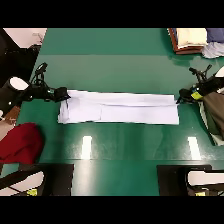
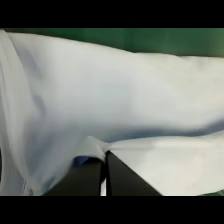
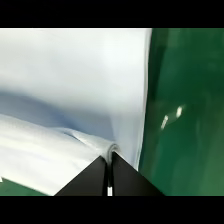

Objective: Fold the shirts.

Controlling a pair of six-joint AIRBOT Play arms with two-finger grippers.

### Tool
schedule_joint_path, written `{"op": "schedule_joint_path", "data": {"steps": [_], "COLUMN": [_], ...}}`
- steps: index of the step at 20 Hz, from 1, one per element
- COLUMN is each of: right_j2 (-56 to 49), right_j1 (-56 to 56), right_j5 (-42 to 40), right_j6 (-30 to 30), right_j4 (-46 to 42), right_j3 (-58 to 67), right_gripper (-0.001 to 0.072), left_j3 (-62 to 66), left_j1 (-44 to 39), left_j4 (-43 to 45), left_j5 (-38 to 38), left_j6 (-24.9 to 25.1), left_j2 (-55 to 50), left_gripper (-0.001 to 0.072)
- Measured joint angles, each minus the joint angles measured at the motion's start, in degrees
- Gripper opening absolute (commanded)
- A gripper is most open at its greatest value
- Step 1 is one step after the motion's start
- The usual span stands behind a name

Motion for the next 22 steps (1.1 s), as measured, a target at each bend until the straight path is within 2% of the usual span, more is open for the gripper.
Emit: {"op": "schedule_joint_path", "data": {"steps": [1, 2, 5, 8, 9, 10, 11, 12, 13, 14, 18, 21, 22], "right_j2": [-1.7, -3.1, -6.0, -6.8, -6.9, -6.9, -6.7, -6.3, -5.9, -5.5, -4.9, -4.6, -4.6], "right_j1": [0.0, -0.1, -1.3, -3.8, -5.0, -6.2, -7.6, -8.7, -9.9, -10.9, -13.1, -12.7, -12.1], "right_j5": [-0.4, -1.0, -1.3, 1.9, 3.7, 5.4, 6.6, 7.5, 8.0, 8.1, 5.5, 2.0, 0.9], "right_j6": [0.0, 0.0, 0.0, -0.8, -1.3, -1.8, -2.2, -2.8, -3.6, -4.3, -6.5, -9.5, -10.3], "right_j4": [1.4, 3.0, 7.9, 10.3, 11.0, 11.3, 11.6, 11.7, 12.1, 12.3, 13.2, 17.2, 19.2], "right_j3": [2.1, 3.9, 8.7, 10.6, 10.8, 10.6, 9.7, 8.5, 6.7, 4.7, -4.2, -10.0, -11.6], "right_gripper": [0.0335, 0.0366, 0.0366, 0.0366, 0.0366, 0.0366, 0.0368, 0.0440, 0.0570, 0.0596, 0.0561, 0.0438, 0.0432], "left_j3": [0.7, 1.4, 4.0, 7.7, 8.6, 9.3, 9.9, 10.3, 10.5, 10.7, 11.1, 11.2, 11.2], "left_j1": [0.0, 0.1, 0.0, 0.1, 0.1, 0.1, 0.1, 0.1, 0.1, 0.1, -0.6, -3.0, -4.1], "left_j4": [-0.2, -0.4, -0.9, -1.2, -1.2, -1.2, -1.2, -1.2, -1.3, -1.4, -1.7, -1.8, -1.8], "left_j5": [1.1, 2.0, 3.0, -0.3, -2.0, -3.6, -5.3, -6.5, -7.6, -8.4, -9.5, -8.7, -8.0], "left_j6": [0.2, 0.1, 0.1, 0.1, 0.1, 0.1, 0.1, 0.3, 0.7, 1.0, 1.7, 1.8, 1.9], "left_j2": [-0.9, -1.5, -2.6, -2.9, -3.0, -3.0, -3.1, -3.1, -3.1, -3.1, -3.2, -3.4, -3.5], "left_gripper": [0.0587, 0.0603, 0.0595, 0.0592, 0.0437, 0.0130, 0.0040, 0.0041, 0.0041, 0.0041, 0.0040, 0.0033, 0.0032]}}
